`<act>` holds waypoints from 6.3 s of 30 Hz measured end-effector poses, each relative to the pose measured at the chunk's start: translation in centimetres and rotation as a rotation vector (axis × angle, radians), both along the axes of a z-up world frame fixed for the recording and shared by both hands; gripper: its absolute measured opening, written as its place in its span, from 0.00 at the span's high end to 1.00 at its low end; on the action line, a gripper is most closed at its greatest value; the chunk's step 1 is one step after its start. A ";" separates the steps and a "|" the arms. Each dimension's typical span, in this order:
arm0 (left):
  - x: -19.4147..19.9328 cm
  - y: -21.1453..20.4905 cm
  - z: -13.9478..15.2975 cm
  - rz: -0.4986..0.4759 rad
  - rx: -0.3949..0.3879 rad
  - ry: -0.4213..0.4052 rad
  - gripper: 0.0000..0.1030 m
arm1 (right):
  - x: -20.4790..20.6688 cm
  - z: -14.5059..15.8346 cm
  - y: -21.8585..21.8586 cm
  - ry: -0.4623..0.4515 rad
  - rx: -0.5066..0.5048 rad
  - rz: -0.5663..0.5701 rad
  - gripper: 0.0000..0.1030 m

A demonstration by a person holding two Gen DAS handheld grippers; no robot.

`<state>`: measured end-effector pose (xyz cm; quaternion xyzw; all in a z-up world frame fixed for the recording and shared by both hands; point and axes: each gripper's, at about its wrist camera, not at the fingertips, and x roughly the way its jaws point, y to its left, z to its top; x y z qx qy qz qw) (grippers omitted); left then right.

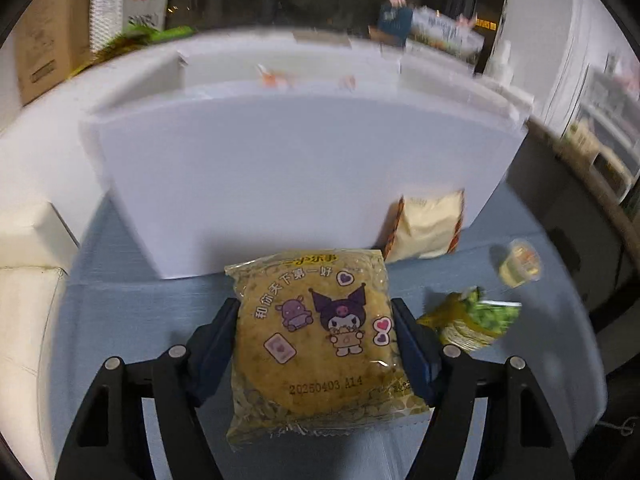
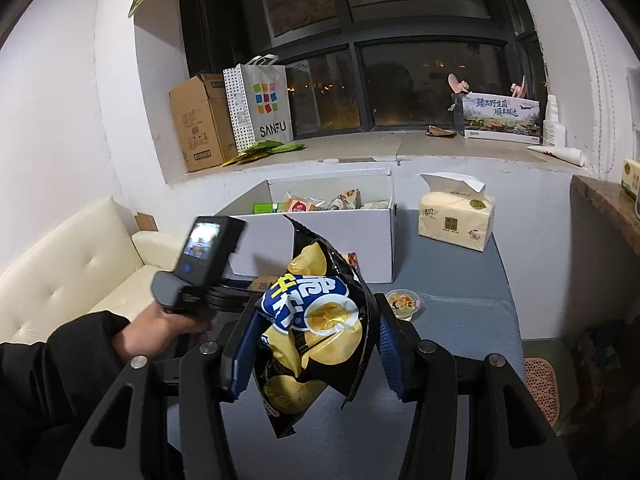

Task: Organize snacks
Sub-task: 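Lift both bags over the white box and release them inside, then move both grippers back toward the jelly cups and pea pack, then grasp the clear jelly cup with the right gripper while the left grasps the green pea pack, then drop the jelly cup and green pea pack into the white box, then move both grippers back toward the bread pack and last jelly cup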

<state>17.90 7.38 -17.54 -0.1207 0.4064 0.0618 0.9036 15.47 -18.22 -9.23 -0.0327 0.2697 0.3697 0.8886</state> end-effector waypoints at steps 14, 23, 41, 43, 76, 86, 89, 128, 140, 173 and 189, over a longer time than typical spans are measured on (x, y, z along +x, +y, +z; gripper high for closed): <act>-1.9 3.4 15.2 -0.046 0.048 -0.361 0.25 | 7.4 3.2 3.4 0.053 0.132 0.017 0.45; 7.6 7.2 14.9 0.006 0.069 -0.278 0.25 | 17.8 6.2 9.6 0.044 0.152 -0.037 0.45; 7.7 7.5 15.1 0.037 0.081 -0.260 0.00 | 22.4 5.0 11.1 0.117 0.086 -0.117 0.00; 6.4 6.7 16.0 0.018 0.100 -0.284 0.00 | 21.4 5.8 11.0 0.093 0.072 -0.106 0.00; -12.6 -1.7 11.1 -0.114 0.006 -0.334 0.00 | 7.0 -4.9 -1.5 0.244 0.055 -0.203 0.00; -11.9 -3.2 9.4 -0.151 0.051 -0.262 0.00 | 13.9 -8.4 3.3 0.196 -0.218 -0.223 0.00; -11.7 -3.2 9.2 -0.153 0.049 -0.252 0.00 | 15.1 -9.6 4.7 0.199 -0.259 -0.199 0.00; 3.3 -8.4 -0.4 -0.477 0.045 0.046 0.62 | 4.1 -2.8 -4.0 0.144 0.068 -0.144 0.50; -5.7 -1.7 10.5 -0.325 -0.051 -0.311 0.62 | 4.3 -2.5 -1.1 0.140 0.053 -0.079 0.50; 5.4 9.1 12.3 -0.118 -0.123 -0.253 0.00 | 21.0 3.6 15.1 0.202 0.089 0.003 0.00; -2.1 4.9 14.0 -0.127 -0.026 -0.313 0.00 | 13.5 4.4 12.4 0.069 0.060 -0.016 0.00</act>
